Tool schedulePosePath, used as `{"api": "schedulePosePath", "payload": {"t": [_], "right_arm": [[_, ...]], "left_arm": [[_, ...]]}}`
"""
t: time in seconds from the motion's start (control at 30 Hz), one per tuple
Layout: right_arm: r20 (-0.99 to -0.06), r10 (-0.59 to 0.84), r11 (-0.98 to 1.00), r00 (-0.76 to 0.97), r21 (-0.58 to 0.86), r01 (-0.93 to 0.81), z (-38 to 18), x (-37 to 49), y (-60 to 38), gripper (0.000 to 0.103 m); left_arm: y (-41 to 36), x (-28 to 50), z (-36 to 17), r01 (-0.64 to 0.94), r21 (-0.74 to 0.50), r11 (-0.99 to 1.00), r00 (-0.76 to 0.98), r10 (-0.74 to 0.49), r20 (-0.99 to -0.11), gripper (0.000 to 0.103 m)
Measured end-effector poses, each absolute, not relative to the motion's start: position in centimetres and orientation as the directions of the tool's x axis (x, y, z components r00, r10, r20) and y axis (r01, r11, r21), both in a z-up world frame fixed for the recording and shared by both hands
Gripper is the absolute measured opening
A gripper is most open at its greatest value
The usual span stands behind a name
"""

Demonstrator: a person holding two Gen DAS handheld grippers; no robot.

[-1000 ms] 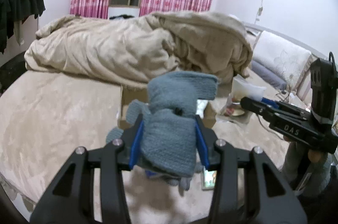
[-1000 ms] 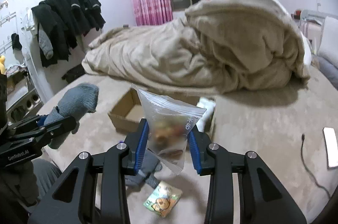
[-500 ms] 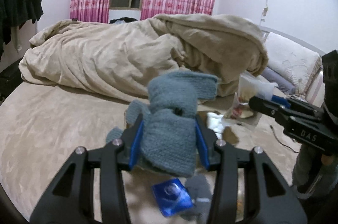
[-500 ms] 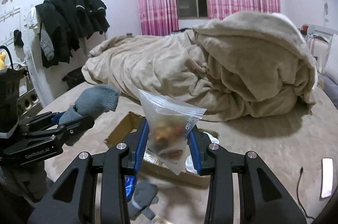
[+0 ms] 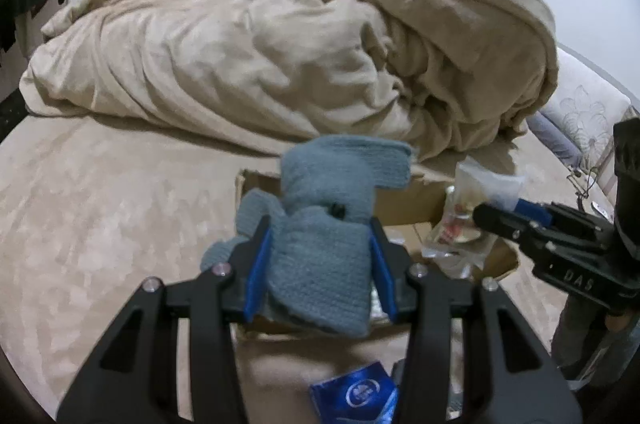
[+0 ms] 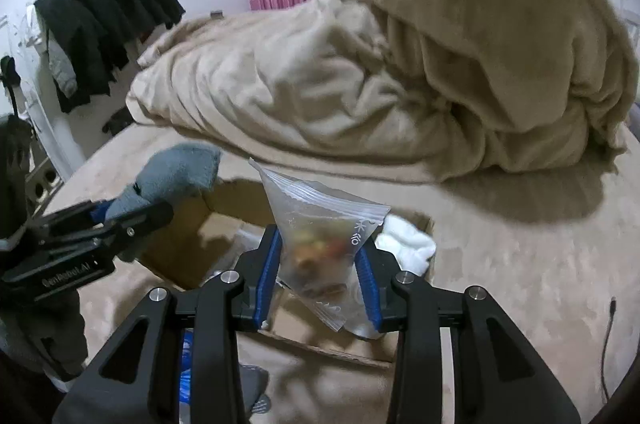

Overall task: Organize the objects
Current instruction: 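Carry gloves and snack bag over the box and release both inside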

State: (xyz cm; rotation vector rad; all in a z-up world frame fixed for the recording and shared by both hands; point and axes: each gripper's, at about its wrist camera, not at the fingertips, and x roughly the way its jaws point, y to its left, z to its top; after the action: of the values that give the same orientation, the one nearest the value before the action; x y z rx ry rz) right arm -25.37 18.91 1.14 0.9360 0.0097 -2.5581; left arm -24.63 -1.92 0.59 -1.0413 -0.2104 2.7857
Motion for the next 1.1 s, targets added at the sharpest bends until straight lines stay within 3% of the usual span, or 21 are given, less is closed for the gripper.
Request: {"api": "schedulePosePath", "payload": {"t": [0.53,0.63,0.77,0.87,1.1], "right_arm": [[-0.689,-0.359,-0.917,-0.630,0.136,0.374,-2.9,-27.0,18.3,0.040],[-0.689,-0.354,-0.919,-0.633,0.129,0.373,-3.0,-27.0,18.3,0.050],[-0.677,-0.368,-0.914,-0.637,0.138,0.382,-2.8,-26.7,18.3,0.077],[-0.651,-0.367,-0.919,-0.664,0.145,0.366,-2.2,-26.0,18.9,0.079],[-0.603,-0.338,-0.939,-0.722,0.169,0.298,1.4,-21.8,21.4,0.082]], "left_arm": [[-0.4,-26.3,-2.9,-0.097,-0.134,-0.986,-0.675,0.164,-0.720,0.048],[-0.5,-26.0,-2.9,-0.091,-0.127,-0.988,-0.677,0.155,-0.719,0.050],[-0.3,-24.9,-2.3,-0.087,-0.122,-0.989,-0.690,0.149,-0.708,0.059],[-0.2,-23.5,-1.0,-0.082,-0.101,-0.991,-0.724,0.129,-0.677,0.074],[-1.4,-18.3,3.8,-0.055,-0.133,-0.990,-0.773,0.127,-0.622,0.078]]}}
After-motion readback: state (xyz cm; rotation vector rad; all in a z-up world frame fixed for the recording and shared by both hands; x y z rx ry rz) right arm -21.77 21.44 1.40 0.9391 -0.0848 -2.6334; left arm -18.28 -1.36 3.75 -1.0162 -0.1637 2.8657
